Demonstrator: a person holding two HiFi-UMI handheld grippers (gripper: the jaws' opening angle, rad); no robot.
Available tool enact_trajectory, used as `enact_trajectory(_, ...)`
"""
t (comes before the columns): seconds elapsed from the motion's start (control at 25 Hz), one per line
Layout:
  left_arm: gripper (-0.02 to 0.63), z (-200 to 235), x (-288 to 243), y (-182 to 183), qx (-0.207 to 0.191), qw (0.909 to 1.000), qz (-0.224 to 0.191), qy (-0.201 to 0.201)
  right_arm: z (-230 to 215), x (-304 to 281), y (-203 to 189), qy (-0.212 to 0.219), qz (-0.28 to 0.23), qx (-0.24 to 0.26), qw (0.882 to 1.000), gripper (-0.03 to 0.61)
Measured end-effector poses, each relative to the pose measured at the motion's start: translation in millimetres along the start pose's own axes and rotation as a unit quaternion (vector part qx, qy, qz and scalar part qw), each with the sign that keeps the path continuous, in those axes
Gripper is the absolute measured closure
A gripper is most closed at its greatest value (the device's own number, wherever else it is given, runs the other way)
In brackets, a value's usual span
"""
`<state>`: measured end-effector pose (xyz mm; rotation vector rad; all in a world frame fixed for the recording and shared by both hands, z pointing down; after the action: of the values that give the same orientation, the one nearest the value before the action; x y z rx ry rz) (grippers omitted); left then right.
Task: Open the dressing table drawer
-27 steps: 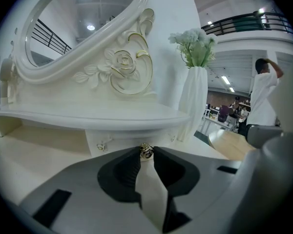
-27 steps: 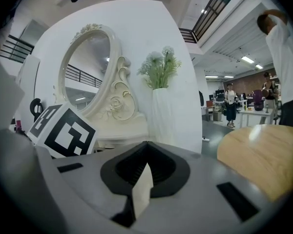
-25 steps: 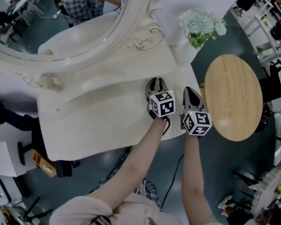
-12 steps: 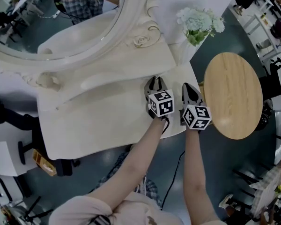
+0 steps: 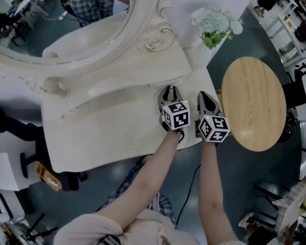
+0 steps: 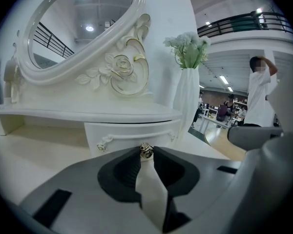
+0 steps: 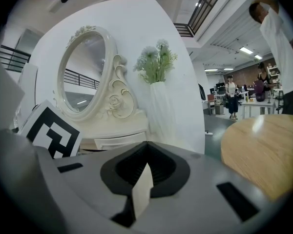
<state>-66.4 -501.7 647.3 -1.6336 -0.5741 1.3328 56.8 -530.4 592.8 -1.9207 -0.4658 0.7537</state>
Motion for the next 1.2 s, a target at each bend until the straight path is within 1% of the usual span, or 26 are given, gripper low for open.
enact_trajectory(0.4,0.511,-1.4,4.8,-0.5,-0.001,1.0000,0.002,0.008,-2.5,8.9,-2.6,0.000,0.000,-0.006,1.000,0.563)
enact_trajectory(0.48,0.512,-8.1,10.8,-4.6,-0.012,0.9999,-0.001,0.007,-3.8,9.7,-3.1,-0.001,0.000,-0.007,1.000,0.563)
enact_trajectory(0.56,0.515,-14.0,17.3,-8.6,-0.031,0.9994,-0.009,0.008,-3.4,11.4,-3.1,0.001,0.000,-0.008,1.000,0.563)
enact_trajectory(0.6,0.515,-14.8,19.3,-9.7,-0.032,0.9994,-0.011,0.008,-3.1,12.9,-2.3,0.001,-0.001,-0.007,1.000,0.563)
enact_trajectory(0.76,0.514,-13.7,24.6,-13.2,-0.016,0.9998,-0.006,0.010,-3.5,20.9,-0.3,0.000,-0.005,-0.008,1.000,0.562)
enact_trajectory(1.2,0.514,-18.9,39.9,-24.2,-0.024,0.9997,-0.001,0.001,0.3,32.9,-4.1,-0.002,-0.003,-0.008,1.000,0.562)
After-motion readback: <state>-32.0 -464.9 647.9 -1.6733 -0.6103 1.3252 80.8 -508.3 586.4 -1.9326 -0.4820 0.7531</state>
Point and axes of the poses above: the fingertips, and each gripper's own axes: x backward along the fingers, z to its left, y out of its top, the point moved 1 cm from there along x, backward along the fingers, and after that the axes turned 8 degrees about -x, right-handed, at the moved point
